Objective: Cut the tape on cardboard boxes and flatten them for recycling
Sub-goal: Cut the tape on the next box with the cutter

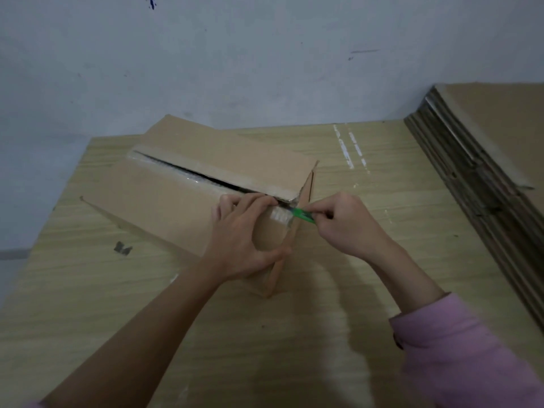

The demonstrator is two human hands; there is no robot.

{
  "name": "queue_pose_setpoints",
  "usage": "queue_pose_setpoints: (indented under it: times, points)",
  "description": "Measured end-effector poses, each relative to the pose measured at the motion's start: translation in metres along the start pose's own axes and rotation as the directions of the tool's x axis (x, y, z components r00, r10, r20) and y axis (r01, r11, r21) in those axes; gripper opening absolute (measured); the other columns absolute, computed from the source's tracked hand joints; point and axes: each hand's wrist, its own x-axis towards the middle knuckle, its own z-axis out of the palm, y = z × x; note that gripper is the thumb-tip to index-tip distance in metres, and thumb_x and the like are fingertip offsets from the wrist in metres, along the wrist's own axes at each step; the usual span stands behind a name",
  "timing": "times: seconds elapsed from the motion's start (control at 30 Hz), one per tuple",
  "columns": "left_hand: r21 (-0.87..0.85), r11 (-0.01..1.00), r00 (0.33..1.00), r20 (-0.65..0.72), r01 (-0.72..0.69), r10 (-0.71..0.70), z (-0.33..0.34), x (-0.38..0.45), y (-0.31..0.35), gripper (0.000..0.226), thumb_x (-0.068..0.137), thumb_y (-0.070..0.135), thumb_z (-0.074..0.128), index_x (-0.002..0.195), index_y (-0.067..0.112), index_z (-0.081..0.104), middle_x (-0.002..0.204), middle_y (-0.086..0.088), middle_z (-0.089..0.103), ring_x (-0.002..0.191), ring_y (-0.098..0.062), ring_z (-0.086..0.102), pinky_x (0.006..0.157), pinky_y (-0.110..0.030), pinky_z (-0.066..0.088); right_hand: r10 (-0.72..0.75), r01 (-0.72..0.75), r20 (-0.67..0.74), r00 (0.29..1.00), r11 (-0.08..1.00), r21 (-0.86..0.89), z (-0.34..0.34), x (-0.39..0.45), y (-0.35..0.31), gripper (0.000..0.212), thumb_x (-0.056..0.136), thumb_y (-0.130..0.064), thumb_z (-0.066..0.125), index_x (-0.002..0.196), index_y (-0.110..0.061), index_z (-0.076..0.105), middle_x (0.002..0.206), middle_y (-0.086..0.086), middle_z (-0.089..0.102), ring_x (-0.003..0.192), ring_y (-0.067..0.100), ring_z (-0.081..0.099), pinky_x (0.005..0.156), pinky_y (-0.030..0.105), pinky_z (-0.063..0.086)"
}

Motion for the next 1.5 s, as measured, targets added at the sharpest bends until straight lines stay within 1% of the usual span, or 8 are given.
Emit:
queue_pose_setpoints:
  times: [0.2, 0.33, 0.47, 0.73, 0.87, 1.1, 1.23, 1.5]
  points:
    - [0.027, 0.995, 0.987, 0.129, 0.097, -0.099, -0.001, 0.015, 0.002, 0.072, 0.067, 0.078, 0.026, 0.121, 0.041, 0.055, 0.117, 0.021, 0.044, 0.099, -0.009, 0.030, 0.075, -0.025, 0.014, 0.062, -0.067, -0.118, 0.991, 0.997, -0.038, 0.005, -0.012, 0.004, 0.031, 0.087, -0.012, 0.050, 0.107, -0.022, 0.072, 0.101, 0.006, 0.072, 0.091, 0.025, 0.065, 0.079, 0.035, 0.053]
    - [-0.048, 0.981, 0.965, 0.196, 0.185, -0.173, -0.006, 0.023, 0.000, 0.054, 0.064, 0.076, 0.042, 0.108, 0.048, 0.057, 0.107, 0.026, 0.042, 0.109, -0.017, 0.034, 0.092, -0.035, 0.025, 0.021, -0.033, -0.174, 0.985, 0.997, -0.067, 0.008, -0.019, 0.007, 0.027, 0.086, -0.012, 0.053, 0.102, -0.020, 0.074, 0.096, 0.008, 0.073, 0.090, 0.030, 0.066, 0.077, 0.039, 0.053]
    - [-0.177, 0.951, 0.949, 0.240, 0.252, -0.206, -0.007, 0.031, 0.003, 0.028, 0.075, 0.047, 0.071, 0.097, 0.042, 0.055, 0.107, 0.017, 0.045, 0.113, -0.018, 0.033, 0.102, -0.043, 0.027, 0.015, -0.028, -0.149, 0.989, 0.996, -0.085, 0.008, -0.015, 0.008, 0.028, 0.087, -0.013, 0.053, 0.106, -0.019, 0.073, 0.103, 0.006, 0.072, 0.096, 0.028, 0.064, 0.083, 0.037, 0.051]
    - [-0.163, 0.953, 0.950, 0.223, 0.255, -0.217, -0.007, 0.031, 0.006, 0.028, 0.076, 0.042, 0.071, 0.097, 0.041, 0.053, 0.109, 0.016, 0.047, 0.116, -0.013, 0.030, 0.092, -0.031, 0.016, 0.055, -0.057, -0.074, 0.996, 0.998, -0.022, -0.002, -0.007, 0.006, 0.027, 0.088, -0.010, 0.055, 0.106, -0.019, 0.073, 0.089, 0.000, 0.072, 0.076, 0.018, 0.064, 0.070, 0.025, 0.049]
    - [-0.172, 0.950, 0.949, 0.225, 0.263, -0.222, -0.007, 0.030, 0.007, 0.028, 0.076, 0.042, 0.071, 0.097, 0.041, 0.054, 0.106, 0.017, 0.047, 0.116, -0.012, 0.030, 0.091, -0.030, 0.015, 0.034, -0.039, -0.063, 0.997, 0.996, -0.080, -0.007, -0.009, 0.000, 0.029, 0.087, -0.010, 0.053, 0.106, -0.020, 0.073, 0.100, 0.002, 0.073, 0.089, 0.022, 0.065, 0.080, 0.031, 0.052]
    - [-0.166, 0.951, 0.948, 0.229, 0.260, -0.219, -0.009, 0.030, 0.008, 0.026, 0.077, 0.041, 0.071, 0.096, 0.042, 0.053, 0.103, 0.019, 0.044, 0.114, -0.009, 0.028, 0.090, -0.028, 0.013, 0.100, -0.123, -0.124, 0.987, 0.972, -0.198, 0.000, -0.021, -0.015, 0.031, 0.081, -0.015, 0.047, 0.100, -0.017, 0.071, 0.097, 0.010, 0.069, 0.089, 0.034, 0.062, 0.077, 0.038, 0.053]
    - [-0.158, 0.953, 0.948, 0.232, 0.259, -0.219, -0.008, 0.030, 0.008, 0.026, 0.076, 0.043, 0.071, 0.095, 0.041, 0.054, 0.104, 0.019, 0.045, 0.115, -0.010, 0.029, 0.092, -0.030, 0.014, 0.153, -0.186, -0.143, 0.978, 0.948, -0.257, 0.006, -0.032, -0.022, 0.022, 0.082, -0.015, 0.044, 0.087, -0.014, 0.065, 0.070, 0.004, 0.051, 0.063, 0.027, 0.046, 0.054, 0.029, 0.033]
    - [-0.165, 0.954, 0.952, 0.223, 0.250, -0.211, -0.007, 0.030, 0.008, 0.025, 0.075, 0.043, 0.071, 0.094, 0.041, 0.055, 0.104, 0.019, 0.047, 0.114, -0.010, 0.030, 0.090, -0.030, 0.015, 0.201, -0.229, -0.168, 0.965, 0.959, -0.168, 0.018, -0.037, -0.031, 0.021, 0.082, -0.014, 0.045, 0.087, -0.012, 0.065, 0.070, 0.010, 0.050, 0.066, 0.027, 0.038, 0.061, 0.029, 0.029]
